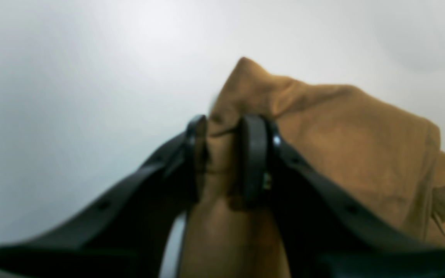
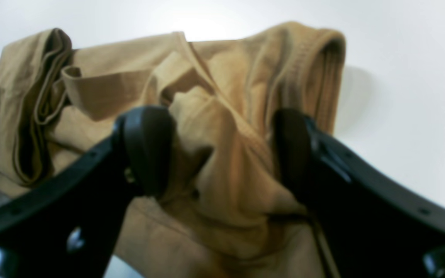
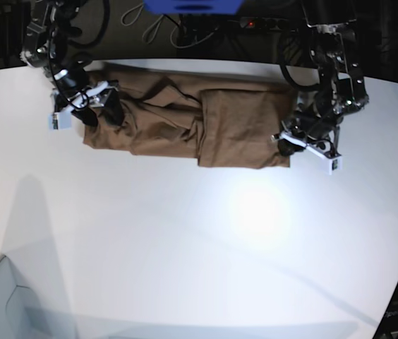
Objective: Layout the t-shirt on the table in an organized manner, then fold the t-shirt properly
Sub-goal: 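Fold the strip's end over toward the right gripper with the left gripper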
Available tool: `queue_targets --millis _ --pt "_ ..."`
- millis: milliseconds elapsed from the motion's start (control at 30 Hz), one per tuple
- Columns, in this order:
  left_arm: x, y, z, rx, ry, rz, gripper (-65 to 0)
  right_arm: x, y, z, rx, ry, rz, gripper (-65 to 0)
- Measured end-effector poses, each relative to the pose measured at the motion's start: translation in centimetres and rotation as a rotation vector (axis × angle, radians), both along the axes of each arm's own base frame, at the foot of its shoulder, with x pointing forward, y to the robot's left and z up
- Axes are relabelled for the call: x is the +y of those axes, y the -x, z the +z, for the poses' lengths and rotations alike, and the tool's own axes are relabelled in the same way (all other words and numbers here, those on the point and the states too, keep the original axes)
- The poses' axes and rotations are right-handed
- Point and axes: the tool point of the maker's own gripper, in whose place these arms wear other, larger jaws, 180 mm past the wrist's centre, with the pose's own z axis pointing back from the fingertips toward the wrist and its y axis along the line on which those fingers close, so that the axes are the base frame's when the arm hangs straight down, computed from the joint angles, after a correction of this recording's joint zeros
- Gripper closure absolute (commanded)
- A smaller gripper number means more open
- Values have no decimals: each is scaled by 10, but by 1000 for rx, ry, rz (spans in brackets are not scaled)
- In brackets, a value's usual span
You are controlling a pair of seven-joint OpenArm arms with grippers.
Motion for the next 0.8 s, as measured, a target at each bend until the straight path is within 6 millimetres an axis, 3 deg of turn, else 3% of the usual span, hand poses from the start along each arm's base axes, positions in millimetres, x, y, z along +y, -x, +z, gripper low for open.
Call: queue_targets --millis 200,400,600,733,800 --pt "1 2 2 -2 -2 0 -151 -2 1 -1 3 12 24 -407" --pt "2 7 7 0 -24 -11 -151 -1 0 -3 10 17 27 -267" --pt "3 7 9 -5 -26 -7 -151 33 0 -10 18 -41 104 -127" --pt "3 7 9 -4 -26 -7 -151 34 1 -9 26 -22 124 -4" --pt "3 6 9 -6 -26 -8 -151 34 0 -5 30 10 147 0"
